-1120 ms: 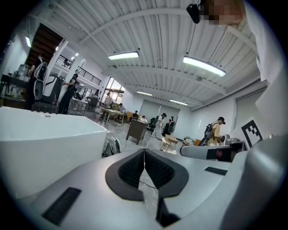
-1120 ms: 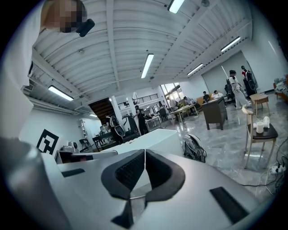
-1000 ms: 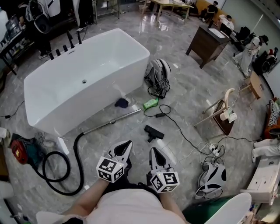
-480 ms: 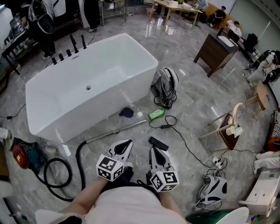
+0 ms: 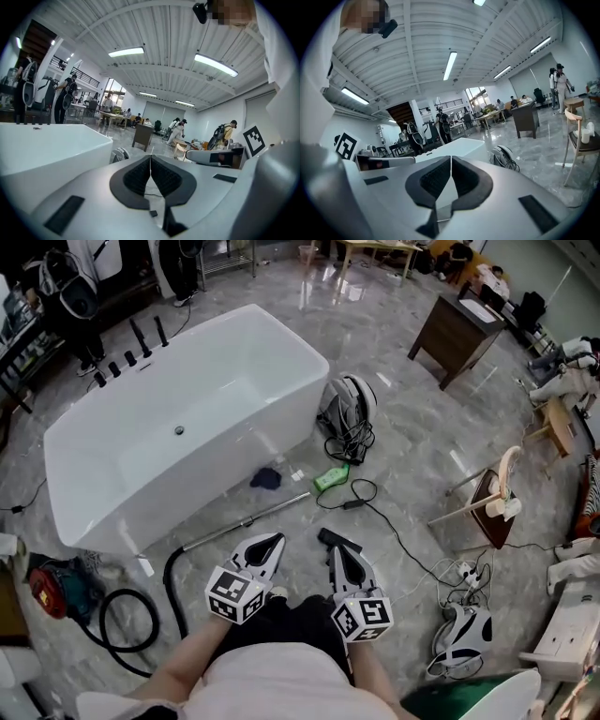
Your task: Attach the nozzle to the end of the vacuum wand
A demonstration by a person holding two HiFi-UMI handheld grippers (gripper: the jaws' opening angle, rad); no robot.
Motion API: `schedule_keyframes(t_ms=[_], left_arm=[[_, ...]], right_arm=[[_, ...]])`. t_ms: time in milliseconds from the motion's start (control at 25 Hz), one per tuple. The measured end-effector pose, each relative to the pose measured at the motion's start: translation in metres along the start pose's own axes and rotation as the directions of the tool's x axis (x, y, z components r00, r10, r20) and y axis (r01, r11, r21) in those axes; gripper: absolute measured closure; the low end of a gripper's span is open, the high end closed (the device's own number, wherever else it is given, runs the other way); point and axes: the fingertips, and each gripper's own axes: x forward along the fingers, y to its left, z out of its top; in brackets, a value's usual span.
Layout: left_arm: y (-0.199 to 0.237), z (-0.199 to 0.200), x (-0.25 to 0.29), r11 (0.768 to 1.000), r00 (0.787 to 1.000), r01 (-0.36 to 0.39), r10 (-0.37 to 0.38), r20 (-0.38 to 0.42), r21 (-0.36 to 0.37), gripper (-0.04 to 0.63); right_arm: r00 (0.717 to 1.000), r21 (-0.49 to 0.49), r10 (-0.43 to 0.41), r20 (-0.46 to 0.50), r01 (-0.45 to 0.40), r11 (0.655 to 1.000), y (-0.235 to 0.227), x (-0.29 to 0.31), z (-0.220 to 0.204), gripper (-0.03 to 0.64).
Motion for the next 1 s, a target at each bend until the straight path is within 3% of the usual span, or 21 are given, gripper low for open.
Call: schedule_keyframes(t_ms=[360, 600, 760, 1000], left_arm=[[0.0, 0.005, 0.032, 1.0, 0.999, -0.026, 0.027, -0.022, 0.009, 0.584], [0.01, 0.015, 0.063, 0.998, 0.998, -0.063, 0.063, -0.013, 0.013, 0.584], [0.011, 0.01, 0.087, 0.998, 0.998, -0.067, 0.066, -0.014, -0.008, 0.584], [0.026, -0.032, 0.115, 0.998, 0.996, -0.059, 0.059, -0.073, 0.002, 0.584]], right_arm=[[0.999, -0.086, 0.0, -0.052, -0.005, 0.996, -0.088, -0.003, 0.03, 0.6], [1.0, -0.055, 0.006, -0.015, -0.007, 0.998, -0.135, 0.009, 0.061, 0.6], [0.999, -0.067, -0.033, -0.031, 0.031, 0.997, -0.164, 0.012, 0.056, 0.6], [0.999, 0.007, -0.038, -0.019, 0.038, 0.999, -0.205, 0.016, 0.025, 0.6]])
